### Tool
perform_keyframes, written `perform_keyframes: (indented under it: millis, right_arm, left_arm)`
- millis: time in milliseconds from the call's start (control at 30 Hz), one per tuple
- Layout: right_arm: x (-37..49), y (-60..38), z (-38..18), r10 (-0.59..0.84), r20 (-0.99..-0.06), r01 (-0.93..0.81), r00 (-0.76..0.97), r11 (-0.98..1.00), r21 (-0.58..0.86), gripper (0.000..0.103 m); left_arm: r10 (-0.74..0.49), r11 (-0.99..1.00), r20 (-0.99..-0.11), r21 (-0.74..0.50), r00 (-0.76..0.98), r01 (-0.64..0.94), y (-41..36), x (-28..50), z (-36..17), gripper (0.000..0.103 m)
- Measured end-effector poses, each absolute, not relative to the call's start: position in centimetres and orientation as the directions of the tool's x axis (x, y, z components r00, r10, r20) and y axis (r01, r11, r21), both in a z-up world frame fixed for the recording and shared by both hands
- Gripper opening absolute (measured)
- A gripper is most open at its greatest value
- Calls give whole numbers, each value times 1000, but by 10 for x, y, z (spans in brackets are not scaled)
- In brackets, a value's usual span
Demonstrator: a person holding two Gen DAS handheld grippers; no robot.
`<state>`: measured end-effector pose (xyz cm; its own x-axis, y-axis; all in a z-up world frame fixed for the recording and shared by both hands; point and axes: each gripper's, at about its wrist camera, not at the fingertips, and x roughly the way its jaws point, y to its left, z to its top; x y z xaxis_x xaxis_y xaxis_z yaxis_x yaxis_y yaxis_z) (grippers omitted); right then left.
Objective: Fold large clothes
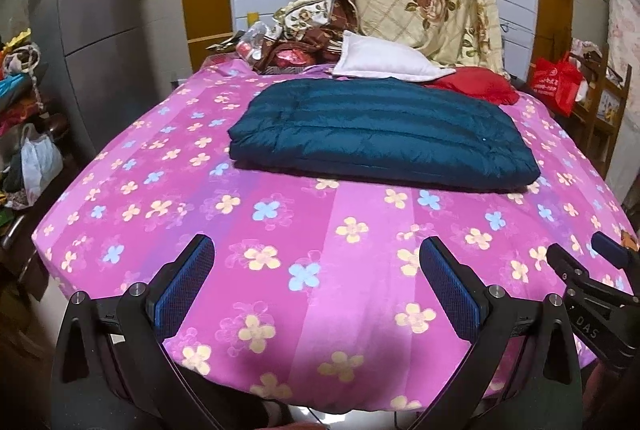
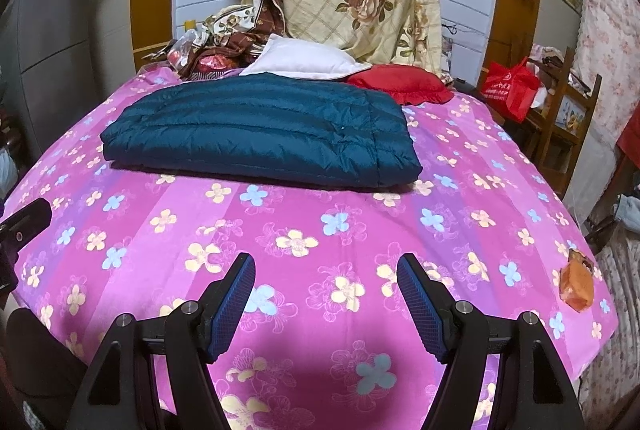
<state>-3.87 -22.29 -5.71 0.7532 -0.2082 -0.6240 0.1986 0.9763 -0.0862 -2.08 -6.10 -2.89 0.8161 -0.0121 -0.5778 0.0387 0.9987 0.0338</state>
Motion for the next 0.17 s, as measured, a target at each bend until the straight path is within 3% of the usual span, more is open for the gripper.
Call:
perform_keyframes:
  millis: [167]
  right_arm:
    - [-31,-231,-64,-214,-640,213,738,974,-80,71]
  left_arm:
    - [-3,998,-596,45,803,38,-64,-9,-38,103]
